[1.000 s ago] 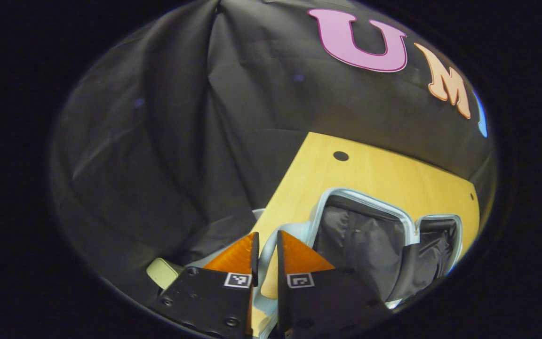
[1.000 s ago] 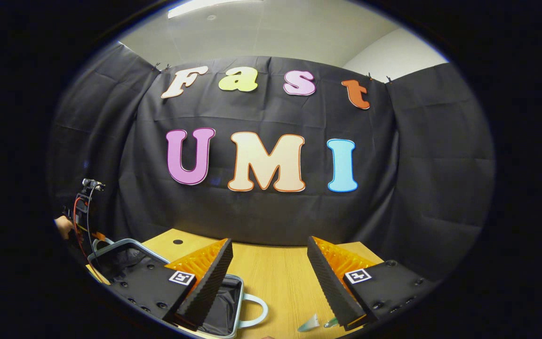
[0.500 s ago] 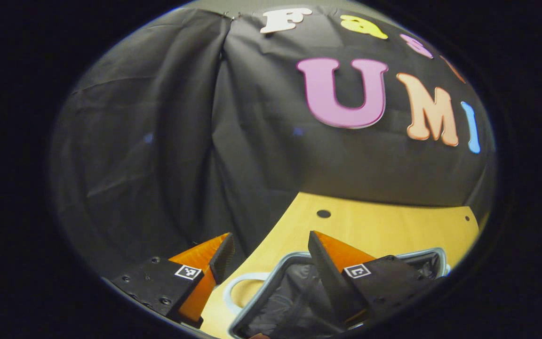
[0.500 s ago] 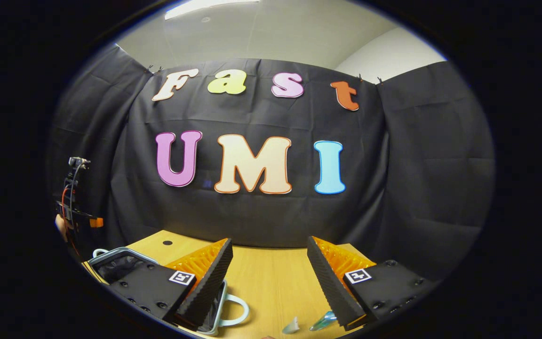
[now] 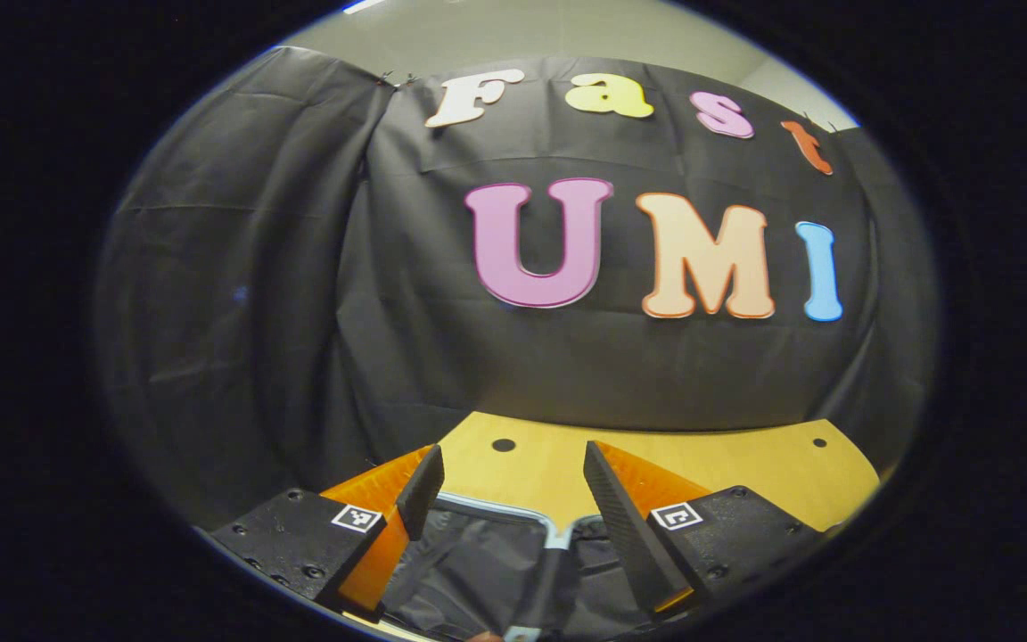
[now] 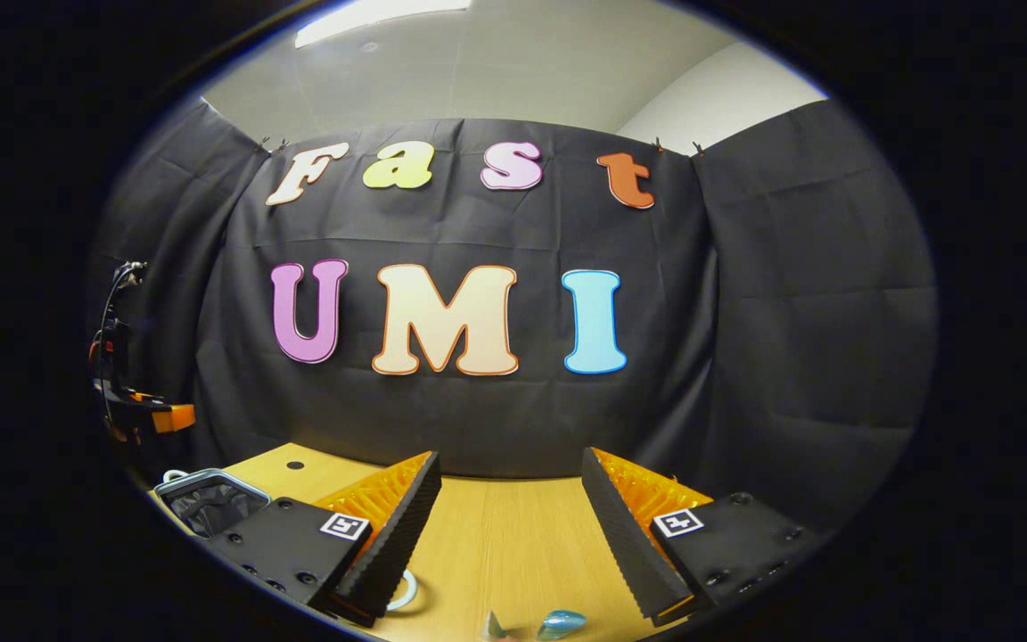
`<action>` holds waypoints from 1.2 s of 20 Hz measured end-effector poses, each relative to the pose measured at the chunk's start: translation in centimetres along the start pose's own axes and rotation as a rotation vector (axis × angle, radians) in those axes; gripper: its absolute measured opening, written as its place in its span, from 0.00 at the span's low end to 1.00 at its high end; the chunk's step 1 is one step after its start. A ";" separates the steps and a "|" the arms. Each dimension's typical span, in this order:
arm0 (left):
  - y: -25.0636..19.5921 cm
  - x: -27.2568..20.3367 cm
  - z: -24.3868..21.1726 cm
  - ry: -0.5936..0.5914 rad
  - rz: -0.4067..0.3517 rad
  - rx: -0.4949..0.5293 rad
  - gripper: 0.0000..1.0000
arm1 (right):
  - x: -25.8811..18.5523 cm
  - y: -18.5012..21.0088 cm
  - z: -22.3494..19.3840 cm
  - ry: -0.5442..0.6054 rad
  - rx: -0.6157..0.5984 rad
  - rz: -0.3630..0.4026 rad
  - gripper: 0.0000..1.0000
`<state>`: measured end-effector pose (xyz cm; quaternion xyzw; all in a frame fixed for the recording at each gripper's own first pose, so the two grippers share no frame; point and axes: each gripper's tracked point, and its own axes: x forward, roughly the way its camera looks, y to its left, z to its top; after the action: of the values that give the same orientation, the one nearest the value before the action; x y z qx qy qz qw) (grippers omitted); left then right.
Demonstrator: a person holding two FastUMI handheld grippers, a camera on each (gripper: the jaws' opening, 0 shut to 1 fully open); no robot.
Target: First open the suitcase, pack the skin care products into it, and then close the suitcase.
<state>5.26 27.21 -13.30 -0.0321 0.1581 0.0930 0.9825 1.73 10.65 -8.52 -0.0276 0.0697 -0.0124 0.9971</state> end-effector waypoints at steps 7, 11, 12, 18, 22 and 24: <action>-11.0 -3.1 -1.0 0.019 -0.124 0.017 0.94 | 0.5 -5.8 -1.0 0.019 0.019 0.007 0.99; -16.4 -4.6 -3.1 0.063 -0.192 0.003 0.94 | 0.3 -8.2 -1.8 0.036 0.016 0.010 0.99; -17.7 -5.1 -3.6 0.071 -0.208 0.003 0.94 | 0.2 -8.7 -2.0 0.038 0.014 0.012 1.00; -25.4 -7.8 -8.4 0.156 -0.327 0.016 0.95 | -0.5 -11.7 -3.7 0.072 0.009 0.027 0.99; -30.7 -9.9 -12.8 0.238 -0.415 0.046 0.96 | -1.3 -13.1 -4.9 0.096 -0.003 0.048 0.99; -32.4 -10.8 -14.7 0.272 -0.448 0.064 0.96 | -1.7 -13.8 -5.3 0.103 -0.008 0.054 1.00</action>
<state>-3.06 -7.84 -22.72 -0.0472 0.2803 -0.1371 0.9489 -0.98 -3.31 -12.77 -0.0291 0.1215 0.0134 0.9921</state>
